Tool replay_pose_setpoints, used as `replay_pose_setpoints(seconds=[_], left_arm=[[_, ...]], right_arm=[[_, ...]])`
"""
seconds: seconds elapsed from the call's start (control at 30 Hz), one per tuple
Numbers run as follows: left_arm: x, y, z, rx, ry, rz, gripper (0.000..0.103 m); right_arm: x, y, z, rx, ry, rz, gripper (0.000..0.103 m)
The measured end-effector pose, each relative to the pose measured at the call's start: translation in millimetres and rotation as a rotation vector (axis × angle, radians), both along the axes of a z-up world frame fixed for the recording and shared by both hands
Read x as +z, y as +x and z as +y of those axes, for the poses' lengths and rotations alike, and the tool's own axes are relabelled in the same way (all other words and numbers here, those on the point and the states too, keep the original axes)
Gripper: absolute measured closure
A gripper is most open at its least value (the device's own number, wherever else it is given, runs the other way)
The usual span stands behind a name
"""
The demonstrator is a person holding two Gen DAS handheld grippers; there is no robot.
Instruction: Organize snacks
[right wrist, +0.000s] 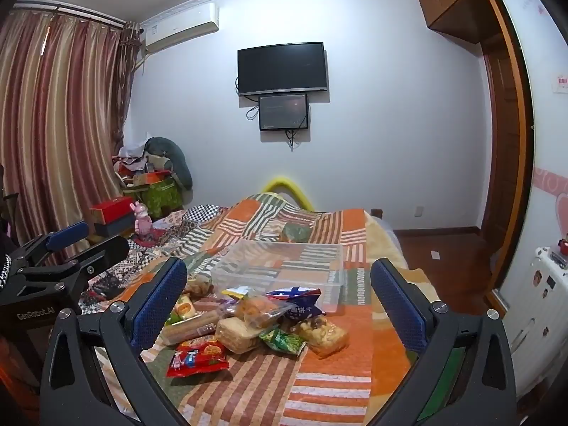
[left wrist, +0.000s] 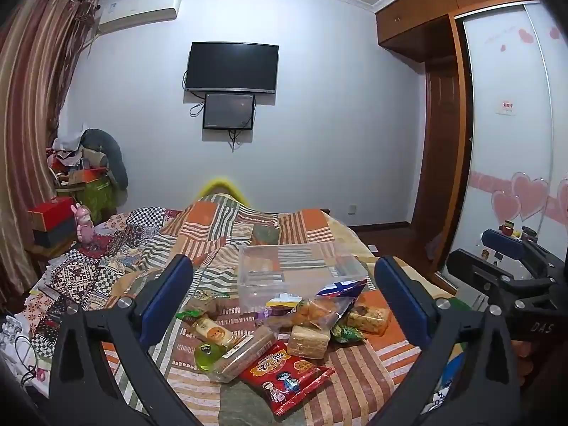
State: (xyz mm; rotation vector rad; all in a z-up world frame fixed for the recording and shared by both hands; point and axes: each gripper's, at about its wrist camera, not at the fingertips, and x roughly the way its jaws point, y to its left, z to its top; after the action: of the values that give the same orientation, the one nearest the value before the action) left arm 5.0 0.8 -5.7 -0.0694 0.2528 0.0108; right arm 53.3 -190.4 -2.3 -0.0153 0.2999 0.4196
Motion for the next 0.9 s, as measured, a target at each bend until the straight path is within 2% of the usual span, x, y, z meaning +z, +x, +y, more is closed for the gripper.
replay_pose_setpoints(seconds=[0.9], left_arm=[[3.2, -3.7, -2.9, -0.005, -0.003, -0.008, 0.000]], right_arm=[[3.3, -3.0, -0.1, -0.009, 0.007, -0.024, 0.000]])
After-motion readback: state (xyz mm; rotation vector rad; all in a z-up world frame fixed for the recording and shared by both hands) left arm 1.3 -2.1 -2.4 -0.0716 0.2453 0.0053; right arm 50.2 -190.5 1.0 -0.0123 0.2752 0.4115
